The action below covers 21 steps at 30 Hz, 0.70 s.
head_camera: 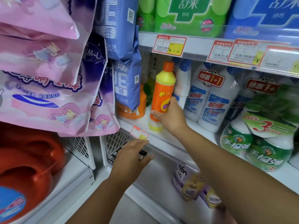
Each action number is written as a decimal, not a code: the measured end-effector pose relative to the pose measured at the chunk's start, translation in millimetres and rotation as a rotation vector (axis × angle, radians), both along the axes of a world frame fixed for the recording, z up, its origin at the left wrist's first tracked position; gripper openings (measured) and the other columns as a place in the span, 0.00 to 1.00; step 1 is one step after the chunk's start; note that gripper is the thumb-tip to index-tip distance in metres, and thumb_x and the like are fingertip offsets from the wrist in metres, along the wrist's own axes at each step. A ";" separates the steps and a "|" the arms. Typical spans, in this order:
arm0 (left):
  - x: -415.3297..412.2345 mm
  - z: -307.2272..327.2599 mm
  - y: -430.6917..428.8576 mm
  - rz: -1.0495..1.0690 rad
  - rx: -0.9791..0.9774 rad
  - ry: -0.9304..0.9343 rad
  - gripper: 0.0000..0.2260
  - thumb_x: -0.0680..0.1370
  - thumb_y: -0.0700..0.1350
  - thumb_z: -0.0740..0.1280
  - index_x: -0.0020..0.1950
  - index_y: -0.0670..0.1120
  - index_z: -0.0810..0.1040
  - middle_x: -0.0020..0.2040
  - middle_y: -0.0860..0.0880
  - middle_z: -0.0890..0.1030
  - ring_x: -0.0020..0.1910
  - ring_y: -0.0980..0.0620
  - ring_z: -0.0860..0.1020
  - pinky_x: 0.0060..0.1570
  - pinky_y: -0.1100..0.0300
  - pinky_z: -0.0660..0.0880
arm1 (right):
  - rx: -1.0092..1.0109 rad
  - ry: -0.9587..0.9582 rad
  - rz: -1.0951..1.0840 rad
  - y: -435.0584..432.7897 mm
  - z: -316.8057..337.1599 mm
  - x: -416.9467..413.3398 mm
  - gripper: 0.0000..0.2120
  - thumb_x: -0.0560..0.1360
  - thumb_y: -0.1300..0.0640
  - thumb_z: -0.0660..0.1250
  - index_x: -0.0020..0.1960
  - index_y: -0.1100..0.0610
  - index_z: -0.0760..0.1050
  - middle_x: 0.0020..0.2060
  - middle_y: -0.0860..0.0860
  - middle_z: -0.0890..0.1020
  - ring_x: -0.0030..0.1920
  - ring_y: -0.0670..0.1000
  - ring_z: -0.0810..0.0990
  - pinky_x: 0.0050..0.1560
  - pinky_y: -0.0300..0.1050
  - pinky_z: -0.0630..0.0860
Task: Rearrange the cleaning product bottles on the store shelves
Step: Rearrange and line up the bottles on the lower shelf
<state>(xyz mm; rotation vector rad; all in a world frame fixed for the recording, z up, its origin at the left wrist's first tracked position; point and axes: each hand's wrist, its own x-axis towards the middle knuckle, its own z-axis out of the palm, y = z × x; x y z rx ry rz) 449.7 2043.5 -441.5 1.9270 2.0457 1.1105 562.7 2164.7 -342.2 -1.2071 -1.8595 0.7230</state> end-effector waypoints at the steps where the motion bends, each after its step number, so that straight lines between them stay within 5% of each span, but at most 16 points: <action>1: 0.9 -1.4 -0.4 -0.004 -0.008 0.002 0.23 0.72 0.56 0.69 0.66 0.55 0.72 0.65 0.57 0.73 0.64 0.58 0.68 0.59 0.67 0.60 | 0.012 -0.012 0.020 -4.1 0.1 7.8 0.30 0.69 0.50 0.74 0.64 0.55 0.64 0.60 0.53 0.77 0.57 0.56 0.77 0.56 0.52 0.75; 9: 53.4 14.1 7.8 -0.139 0.003 0.031 0.23 0.72 0.54 0.70 0.66 0.51 0.73 0.65 0.54 0.74 0.63 0.54 0.69 0.64 0.59 0.65 | 0.113 -0.121 0.010 -51.2 -0.7 111.8 0.30 0.68 0.49 0.75 0.64 0.49 0.63 0.54 0.48 0.80 0.51 0.50 0.79 0.49 0.48 0.76; 13: 111.2 30.2 13.5 -0.245 0.038 0.026 0.22 0.72 0.53 0.71 0.65 0.52 0.74 0.63 0.54 0.75 0.62 0.54 0.70 0.59 0.66 0.62 | 0.130 -0.025 -0.117 -82.2 2.4 192.9 0.27 0.67 0.48 0.75 0.59 0.42 0.63 0.45 0.37 0.78 0.46 0.39 0.79 0.43 0.39 0.75; 21: 254.3 41.3 16.8 -0.464 0.045 0.136 0.22 0.72 0.54 0.70 0.65 0.52 0.75 0.64 0.52 0.76 0.64 0.50 0.71 0.63 0.59 0.64 | 0.161 0.045 -0.411 -152.5 6.5 365.8 0.28 0.66 0.52 0.77 0.60 0.44 0.67 0.45 0.34 0.78 0.44 0.31 0.77 0.40 0.26 0.71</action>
